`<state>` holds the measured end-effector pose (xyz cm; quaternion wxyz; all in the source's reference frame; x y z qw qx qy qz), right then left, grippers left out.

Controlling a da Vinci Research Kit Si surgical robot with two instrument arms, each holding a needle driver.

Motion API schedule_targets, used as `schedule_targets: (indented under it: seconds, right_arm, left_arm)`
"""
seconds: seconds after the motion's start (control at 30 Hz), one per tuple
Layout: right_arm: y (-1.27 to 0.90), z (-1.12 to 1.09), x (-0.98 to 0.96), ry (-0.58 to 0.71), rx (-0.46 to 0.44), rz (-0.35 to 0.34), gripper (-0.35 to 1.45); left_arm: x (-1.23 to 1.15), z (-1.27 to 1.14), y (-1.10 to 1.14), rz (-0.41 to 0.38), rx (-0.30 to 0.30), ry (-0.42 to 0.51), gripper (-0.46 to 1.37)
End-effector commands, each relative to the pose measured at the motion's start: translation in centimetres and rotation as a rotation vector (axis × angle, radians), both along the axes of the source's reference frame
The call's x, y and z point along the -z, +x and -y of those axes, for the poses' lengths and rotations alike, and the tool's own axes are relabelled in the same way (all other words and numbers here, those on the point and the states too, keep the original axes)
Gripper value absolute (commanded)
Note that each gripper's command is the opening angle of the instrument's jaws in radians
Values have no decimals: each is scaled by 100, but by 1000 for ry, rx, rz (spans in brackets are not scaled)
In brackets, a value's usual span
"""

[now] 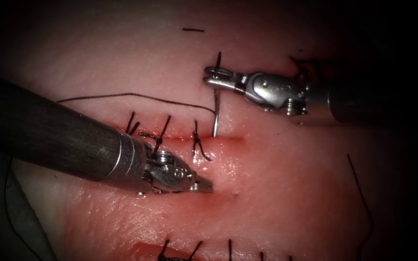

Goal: Wound Closure
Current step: Use the right gripper to throw the needle through the bottom of the wound

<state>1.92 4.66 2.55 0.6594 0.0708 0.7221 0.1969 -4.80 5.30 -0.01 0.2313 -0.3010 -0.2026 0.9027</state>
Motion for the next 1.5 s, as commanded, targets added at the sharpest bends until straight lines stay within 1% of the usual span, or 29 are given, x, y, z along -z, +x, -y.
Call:
schedule_targets:
  seconds: [0.03,0.33,0.53,0.63,0.73,1.1,1.2,1.3,1.37,1.5]
  right_arm:
    - [3,1,0,0,19,-10,-35]
    - [14,0,-2,-2,98,-55,-35]
    - [16,-9,-8,50,138,-83,-35]
    - [18,-11,-10,119,140,-96,-35]
    - [20,-10,-11,223,146,-112,-35]
    - [34,-1,-6,396,162,-154,-35]
    - [30,5,-3,460,147,-154,-35]
    - [25,10,0,502,123,-133,-35]
    - [22,13,2,543,130,-137,-35]
    - [19,18,6,579,134,-137,-35]
  left_arm:
    - [1,0,1,5,-1,9,-35]
    - [1,2,3,4,-5,10,-35]
    - [0,5,4,4,-5,7,-35]
    - [0,5,4,4,-5,7,-35]
    - [-1,5,4,5,-6,7,-35]
    - [-1,5,8,7,-9,7,-35]
    - [-1,5,10,8,-4,9,-35]
    - [-1,5,11,8,-5,9,-35]
    - [-1,5,12,9,-6,9,-35]
    - [-1,5,14,10,-7,9,-35]
